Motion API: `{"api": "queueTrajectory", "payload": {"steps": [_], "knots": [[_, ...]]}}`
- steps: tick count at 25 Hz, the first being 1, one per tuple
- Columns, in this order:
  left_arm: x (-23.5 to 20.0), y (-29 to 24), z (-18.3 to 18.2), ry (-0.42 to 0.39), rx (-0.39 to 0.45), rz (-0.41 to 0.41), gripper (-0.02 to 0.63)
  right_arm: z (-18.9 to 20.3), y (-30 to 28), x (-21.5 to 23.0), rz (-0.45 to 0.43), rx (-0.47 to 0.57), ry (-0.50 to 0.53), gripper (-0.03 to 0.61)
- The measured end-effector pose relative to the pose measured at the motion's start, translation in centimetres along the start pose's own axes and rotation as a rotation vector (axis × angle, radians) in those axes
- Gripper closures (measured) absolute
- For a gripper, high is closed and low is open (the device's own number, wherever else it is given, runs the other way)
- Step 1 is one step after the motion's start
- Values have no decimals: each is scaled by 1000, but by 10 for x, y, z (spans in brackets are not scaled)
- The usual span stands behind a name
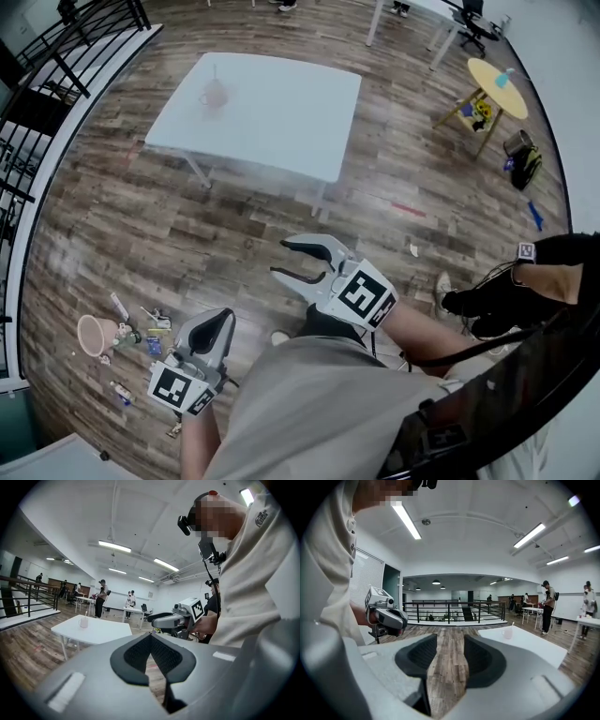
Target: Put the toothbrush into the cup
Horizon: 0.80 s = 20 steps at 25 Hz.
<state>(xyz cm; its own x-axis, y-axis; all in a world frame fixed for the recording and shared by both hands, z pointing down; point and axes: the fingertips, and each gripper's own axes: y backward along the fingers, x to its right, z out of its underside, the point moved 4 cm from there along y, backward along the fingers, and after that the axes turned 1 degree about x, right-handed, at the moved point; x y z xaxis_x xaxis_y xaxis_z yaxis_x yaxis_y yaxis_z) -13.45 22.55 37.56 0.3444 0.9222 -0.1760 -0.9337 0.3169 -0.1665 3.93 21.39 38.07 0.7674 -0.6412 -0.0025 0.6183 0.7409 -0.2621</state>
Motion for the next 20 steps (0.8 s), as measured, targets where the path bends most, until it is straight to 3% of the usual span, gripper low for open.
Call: {"api": "queueTrajectory", "payload": {"steps": [4, 20], "knots": [[9, 13, 4, 31, 23, 28, 607, -3, 12, -23, 11, 7, 8, 394], [27, 24, 11, -5, 25, 102, 608, -10, 37, -62, 62, 11, 32, 396]]}}
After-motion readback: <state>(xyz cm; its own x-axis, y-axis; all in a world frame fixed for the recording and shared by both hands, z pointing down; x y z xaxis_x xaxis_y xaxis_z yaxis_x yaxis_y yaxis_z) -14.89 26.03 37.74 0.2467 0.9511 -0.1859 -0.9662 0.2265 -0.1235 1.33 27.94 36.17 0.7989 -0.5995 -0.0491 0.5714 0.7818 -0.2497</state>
